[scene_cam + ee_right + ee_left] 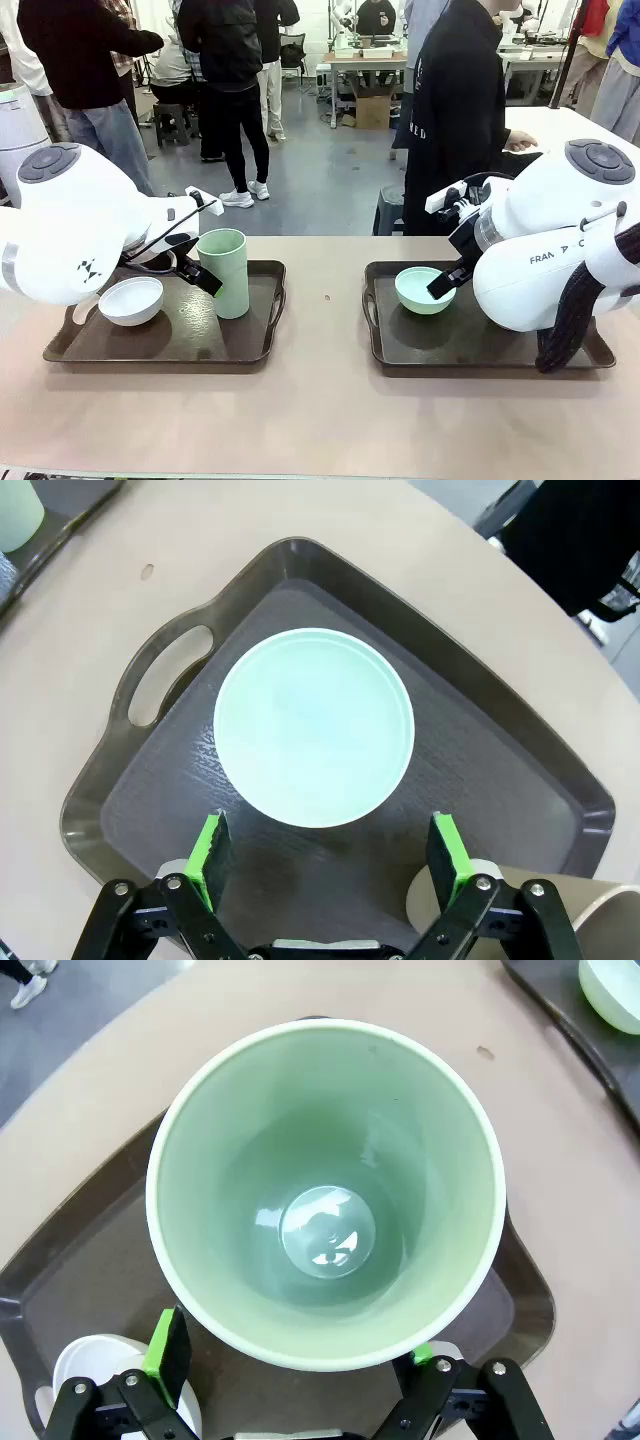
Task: Set up a tray with a mat and arrange the tableware.
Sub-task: Pick up the Picnic Bowl and Reusable plastic cup from the Handle tray in front of the human's position and hold them in the air.
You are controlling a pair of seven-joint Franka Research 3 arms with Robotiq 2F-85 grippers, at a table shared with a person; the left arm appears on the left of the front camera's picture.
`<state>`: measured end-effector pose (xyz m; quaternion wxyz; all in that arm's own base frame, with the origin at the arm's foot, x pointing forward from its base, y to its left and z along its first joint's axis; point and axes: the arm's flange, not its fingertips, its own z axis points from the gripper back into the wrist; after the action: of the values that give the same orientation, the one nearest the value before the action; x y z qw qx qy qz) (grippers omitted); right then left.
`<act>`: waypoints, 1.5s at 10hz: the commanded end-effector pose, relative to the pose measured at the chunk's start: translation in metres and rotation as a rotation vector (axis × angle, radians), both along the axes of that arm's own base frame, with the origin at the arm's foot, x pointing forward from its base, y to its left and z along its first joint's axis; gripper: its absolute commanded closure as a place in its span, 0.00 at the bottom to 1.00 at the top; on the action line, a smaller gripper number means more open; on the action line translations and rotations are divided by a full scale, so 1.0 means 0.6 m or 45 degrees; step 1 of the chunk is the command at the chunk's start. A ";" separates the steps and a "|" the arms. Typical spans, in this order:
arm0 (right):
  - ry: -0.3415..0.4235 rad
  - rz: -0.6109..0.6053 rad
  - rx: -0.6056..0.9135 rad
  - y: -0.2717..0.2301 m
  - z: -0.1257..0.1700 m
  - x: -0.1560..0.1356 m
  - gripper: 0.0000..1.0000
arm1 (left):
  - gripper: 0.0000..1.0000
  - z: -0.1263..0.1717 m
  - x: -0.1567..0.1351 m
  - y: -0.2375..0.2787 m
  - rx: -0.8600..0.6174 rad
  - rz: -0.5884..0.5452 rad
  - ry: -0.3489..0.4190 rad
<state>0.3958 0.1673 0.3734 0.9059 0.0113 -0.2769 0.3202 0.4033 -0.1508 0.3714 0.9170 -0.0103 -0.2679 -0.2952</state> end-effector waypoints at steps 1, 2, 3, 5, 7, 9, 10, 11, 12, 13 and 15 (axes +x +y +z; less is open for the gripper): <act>0.000 0.000 0.000 0.000 0.000 0.000 0.00 | 0.00 0.000 0.000 0.000 0.000 0.000 0.000; 0.000 0.000 0.000 0.000 0.000 0.000 0.00 | 0.00 0.000 0.000 0.000 0.000 0.000 0.000; 0.000 0.000 0.000 0.000 0.000 0.000 0.00 | 0.00 0.000 0.000 0.000 0.000 0.000 0.000; 0.000 0.000 0.000 0.000 0.000 0.000 0.00 | 0.00 0.000 0.000 0.000 0.000 0.000 0.000; 0.000 0.000 0.000 0.000 0.000 0.000 0.00 | 0.00 0.000 0.000 0.000 0.000 0.000 0.000; 0.000 0.000 0.000 0.000 0.000 0.000 0.00 | 0.00 0.000 0.000 0.000 0.000 0.000 0.000; 0.000 0.000 0.000 0.000 0.000 0.000 0.00 | 0.00 0.000 0.000 0.000 0.000 0.000 0.000; 0.000 0.000 0.000 0.000 0.000 0.000 0.00 | 0.00 0.000 0.000 0.000 0.000 0.000 0.000; 0.000 0.000 0.000 0.000 0.000 0.000 0.00 | 0.00 0.000 0.000 0.000 0.000 -0.001 0.000; -0.028 0.050 -0.010 0.003 0.051 -0.040 0.00 | 0.00 0.057 -0.052 0.024 0.071 0.021 -0.003; 0.049 -0.031 0.023 -0.014 0.130 -0.153 0.00 | 0.00 0.152 -0.148 0.072 0.078 -0.001 0.063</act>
<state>0.3724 0.1749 0.4295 0.9047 0.0128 -0.2798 0.3212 0.3834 -0.1352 0.4344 0.9199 0.0067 -0.2554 -0.2974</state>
